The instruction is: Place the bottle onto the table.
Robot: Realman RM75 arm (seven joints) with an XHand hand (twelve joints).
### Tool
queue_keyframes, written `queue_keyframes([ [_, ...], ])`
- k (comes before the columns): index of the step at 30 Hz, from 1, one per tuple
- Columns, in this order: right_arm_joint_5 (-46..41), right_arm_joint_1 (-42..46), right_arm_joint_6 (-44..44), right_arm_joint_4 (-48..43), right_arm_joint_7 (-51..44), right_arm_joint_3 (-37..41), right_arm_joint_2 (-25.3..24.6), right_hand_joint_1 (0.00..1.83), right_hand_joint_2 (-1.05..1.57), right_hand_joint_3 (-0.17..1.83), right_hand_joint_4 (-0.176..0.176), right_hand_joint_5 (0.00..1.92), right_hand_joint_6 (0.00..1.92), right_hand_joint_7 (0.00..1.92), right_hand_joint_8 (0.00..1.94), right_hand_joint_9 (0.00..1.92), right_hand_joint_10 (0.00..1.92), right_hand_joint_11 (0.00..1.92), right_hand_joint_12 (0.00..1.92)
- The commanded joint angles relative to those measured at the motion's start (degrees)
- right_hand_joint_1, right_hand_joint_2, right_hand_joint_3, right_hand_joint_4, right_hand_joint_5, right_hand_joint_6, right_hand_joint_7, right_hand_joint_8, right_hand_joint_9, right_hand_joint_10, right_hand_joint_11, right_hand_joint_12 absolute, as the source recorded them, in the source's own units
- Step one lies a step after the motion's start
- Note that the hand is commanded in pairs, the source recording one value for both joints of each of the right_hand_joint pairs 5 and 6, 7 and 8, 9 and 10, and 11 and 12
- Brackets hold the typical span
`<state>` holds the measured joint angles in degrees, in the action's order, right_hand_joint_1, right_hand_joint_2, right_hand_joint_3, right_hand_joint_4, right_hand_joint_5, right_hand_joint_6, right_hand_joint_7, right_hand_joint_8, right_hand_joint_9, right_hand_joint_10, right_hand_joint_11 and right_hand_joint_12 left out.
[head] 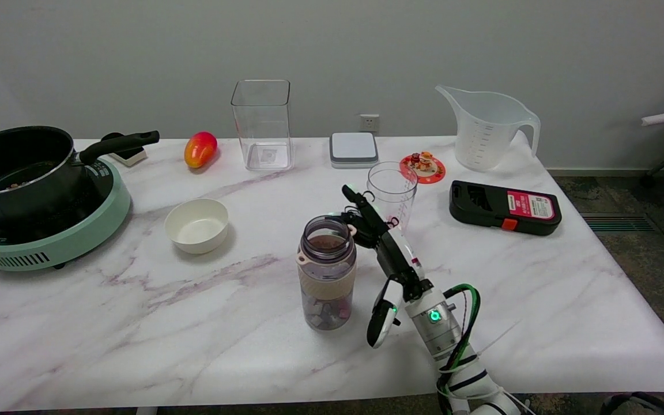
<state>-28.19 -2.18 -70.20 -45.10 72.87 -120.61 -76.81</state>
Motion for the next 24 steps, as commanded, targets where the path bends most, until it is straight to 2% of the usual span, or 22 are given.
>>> queue_keyframes([
  [1,-1.6,1.2,-0.6,-0.8,0.1,1.2,2.2,1.02,-0.56,0.07,0.000,0.12,0.12,0.55,0.55,0.48,0.48,0.68,0.68],
  [16,-6.3,2.9,-0.2,-4.0,0.3,0.9,7.3,1.04,-0.53,0.10,0.000,0.10,0.10,0.54,0.54,0.44,0.44,0.63,0.63],
  [24,-8.0,3.4,-1.0,-4.9,2.5,0.9,8.0,1.05,-0.50,0.13,0.000,0.09,0.09,0.53,0.53,0.43,0.43,0.59,0.59],
])
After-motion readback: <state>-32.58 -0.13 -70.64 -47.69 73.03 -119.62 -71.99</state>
